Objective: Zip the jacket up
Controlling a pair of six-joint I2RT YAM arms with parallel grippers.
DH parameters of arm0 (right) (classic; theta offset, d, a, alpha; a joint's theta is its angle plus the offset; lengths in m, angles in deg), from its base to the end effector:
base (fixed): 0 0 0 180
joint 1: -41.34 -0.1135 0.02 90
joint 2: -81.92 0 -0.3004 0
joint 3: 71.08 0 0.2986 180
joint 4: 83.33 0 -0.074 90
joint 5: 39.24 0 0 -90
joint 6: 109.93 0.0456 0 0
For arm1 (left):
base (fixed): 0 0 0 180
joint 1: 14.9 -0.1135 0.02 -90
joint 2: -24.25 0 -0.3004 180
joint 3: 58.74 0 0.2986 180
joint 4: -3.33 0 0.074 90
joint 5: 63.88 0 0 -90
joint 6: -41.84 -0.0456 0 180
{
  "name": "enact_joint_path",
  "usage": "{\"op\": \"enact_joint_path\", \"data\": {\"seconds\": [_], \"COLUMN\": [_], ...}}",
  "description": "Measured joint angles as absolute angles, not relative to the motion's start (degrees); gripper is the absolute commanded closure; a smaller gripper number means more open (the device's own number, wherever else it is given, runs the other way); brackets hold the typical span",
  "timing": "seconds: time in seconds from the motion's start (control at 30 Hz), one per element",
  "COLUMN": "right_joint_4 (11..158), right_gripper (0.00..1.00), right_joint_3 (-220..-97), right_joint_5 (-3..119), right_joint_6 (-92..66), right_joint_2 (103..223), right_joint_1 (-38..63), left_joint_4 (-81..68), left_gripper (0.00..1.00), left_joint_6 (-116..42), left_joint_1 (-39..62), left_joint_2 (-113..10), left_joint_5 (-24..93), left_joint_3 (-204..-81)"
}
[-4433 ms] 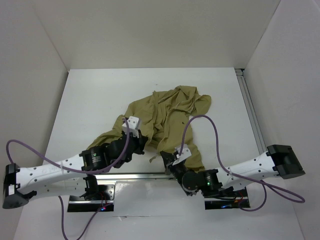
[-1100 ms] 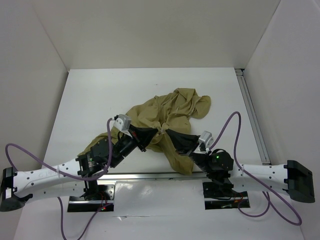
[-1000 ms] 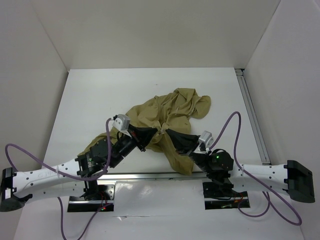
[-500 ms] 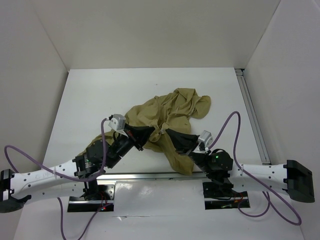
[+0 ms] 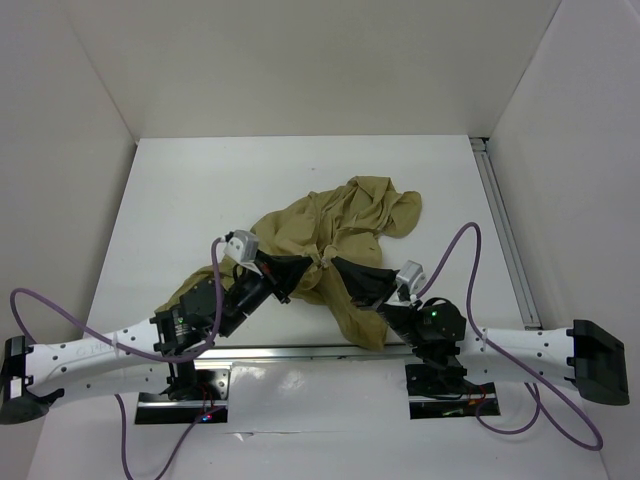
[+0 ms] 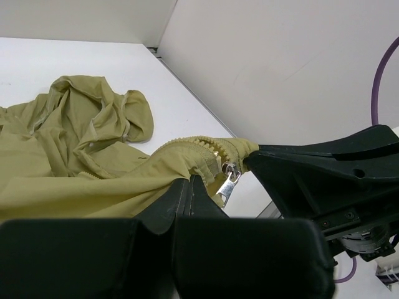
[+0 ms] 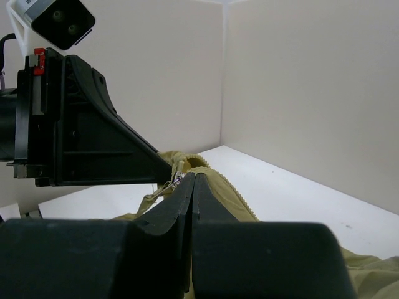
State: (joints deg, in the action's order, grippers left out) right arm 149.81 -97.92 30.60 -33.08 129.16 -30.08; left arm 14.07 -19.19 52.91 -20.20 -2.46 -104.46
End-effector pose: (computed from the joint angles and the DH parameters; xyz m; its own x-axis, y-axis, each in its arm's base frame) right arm 0.0768 0.1790 0.2931 0.3492 0.3686 -0.8615 -0.7373 0.6755 -0.0099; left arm 0.1016 -0.1914 0.3542 -0.2395 -0.5391 -0.8075 0.5948 0.5759 -0.5608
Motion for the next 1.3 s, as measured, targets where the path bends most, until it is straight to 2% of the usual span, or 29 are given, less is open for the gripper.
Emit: {"op": "enact_joint_path", "data": {"seconds": [1.3], "right_joint_4": [151.1], "right_gripper": [1.0], "right_joint_3": [-98.1], "right_joint_5": [28.8], "right_joint_6": [-32.6], "right_joint_2": [130.2], "right_joint_1": [-30.1], "left_joint_4": [14.7], "left_gripper": [1.0], "left_joint_6": [-19.2], "left_joint_1": [52.9], "left_joint_2": [-22.5], "left_joint_5": [0.7], "left_joint_3": [-104.4]}}
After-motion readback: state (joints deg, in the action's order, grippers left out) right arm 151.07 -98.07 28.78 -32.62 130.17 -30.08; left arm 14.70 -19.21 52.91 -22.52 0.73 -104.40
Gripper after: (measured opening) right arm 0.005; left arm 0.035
